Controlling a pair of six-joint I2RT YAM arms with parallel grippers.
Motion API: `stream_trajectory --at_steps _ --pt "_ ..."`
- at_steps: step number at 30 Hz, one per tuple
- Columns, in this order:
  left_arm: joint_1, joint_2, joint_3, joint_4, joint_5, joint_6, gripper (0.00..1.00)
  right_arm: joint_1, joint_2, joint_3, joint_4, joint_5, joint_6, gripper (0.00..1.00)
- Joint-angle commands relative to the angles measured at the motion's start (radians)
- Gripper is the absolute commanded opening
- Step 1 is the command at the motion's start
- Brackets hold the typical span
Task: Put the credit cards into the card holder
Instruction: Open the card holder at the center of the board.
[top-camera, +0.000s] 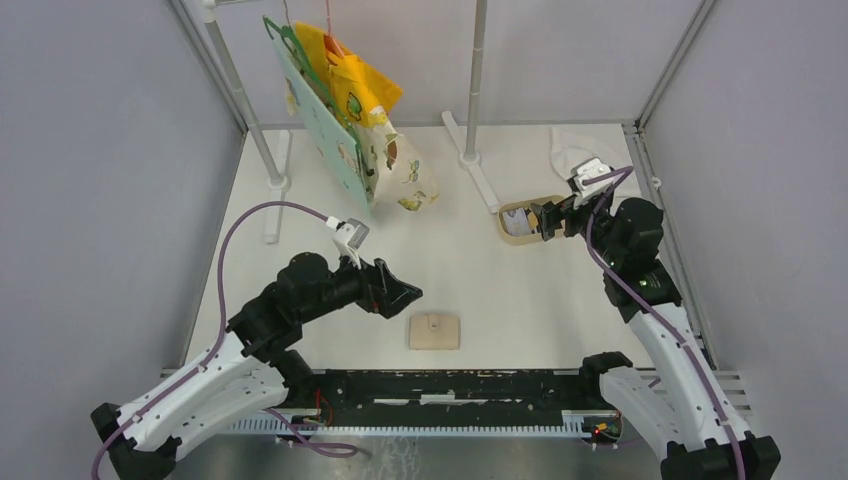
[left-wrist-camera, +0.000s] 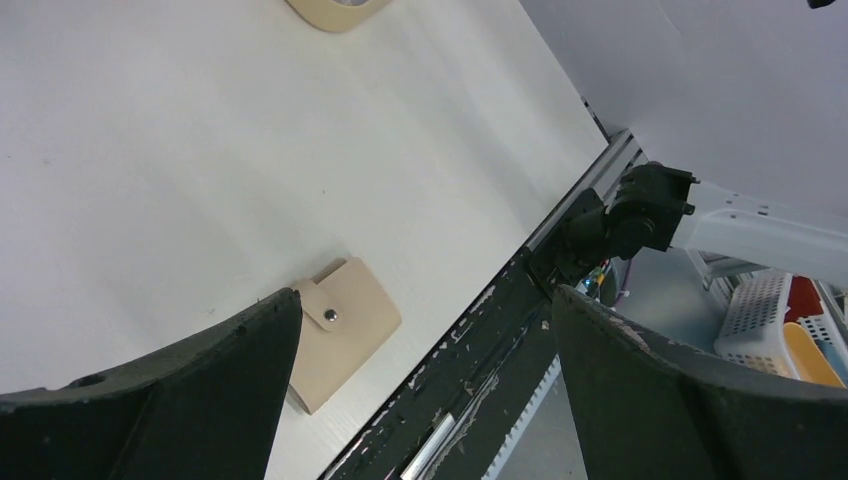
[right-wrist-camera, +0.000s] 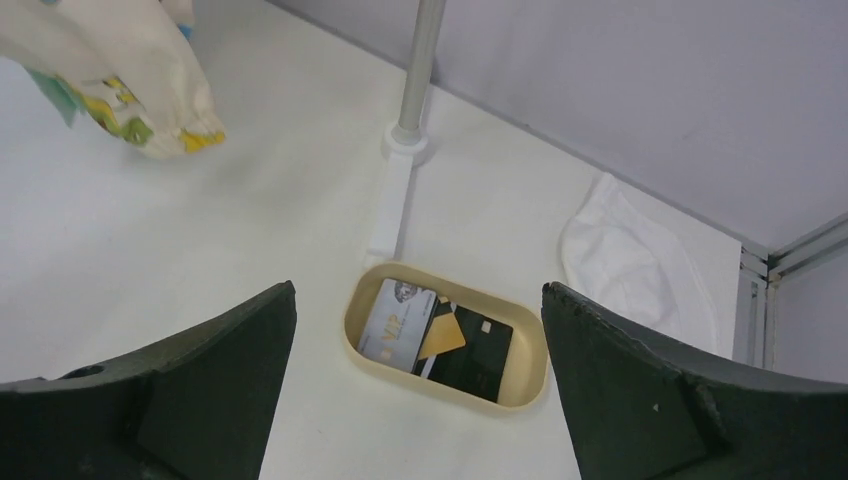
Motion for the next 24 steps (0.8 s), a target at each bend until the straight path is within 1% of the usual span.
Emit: stream_trajectory --at_steps 1,4,6,8,10,12,14,17,19,20,22,24 --pt "-0.001 0.021 0.015 0.030 -0.041 0.061 1.00 -0.002 -0.046 -0.003 0.087 -0.001 0.145 0.98" --pt "-0.003 0.055 -0.010 0.049 -0.050 0.034 1.00 -0.002 -0.036 -0.015 0.100 -0.076 0.133 0.98" --pt "-0.001 0.086 -0.018 0.054 -0.050 0.023 1.00 -0.002 -0.027 -0.040 0.116 -0.170 0.089 0.98" --pt "-0.001 0.112 -0.042 0.086 -0.034 0.003 1.00 -0.002 -0.006 -0.078 0.123 -0.321 -0.011 0.98" --pt "-0.001 0.135 -0.068 0.127 -0.009 -0.023 1.00 -0.002 0.028 -0.118 0.123 -0.507 -0.111 0.98" --pt "-0.001 0.152 -0.087 0.148 -0.012 -0.057 0.98 -0.003 0.069 -0.144 0.098 -0.654 -0.194 0.98" --pt "-0.002 0.163 -0.108 0.164 -0.016 -0.101 0.94 -0.003 0.102 -0.154 0.043 -0.703 -0.250 0.98" --pt "-0.026 0.183 -0.143 0.182 -0.039 -0.175 0.82 0.000 0.146 -0.152 -0.037 -0.700 -0.335 0.98" --pt "-0.091 0.198 -0.151 0.163 -0.130 -0.215 0.80 0.002 0.165 -0.150 -0.067 -0.664 -0.363 0.98" --pt "-0.146 0.216 -0.139 0.128 -0.227 -0.224 0.79 0.004 0.169 -0.152 -0.076 -0.650 -0.373 0.98" --pt "-0.274 0.293 -0.086 -0.029 -0.457 -0.247 0.80 0.006 0.175 -0.164 -0.076 -0.635 -0.385 0.98" --pt "-0.369 0.384 -0.032 -0.135 -0.624 -0.289 0.81 0.009 0.181 -0.177 -0.067 -0.628 -0.385 0.98"
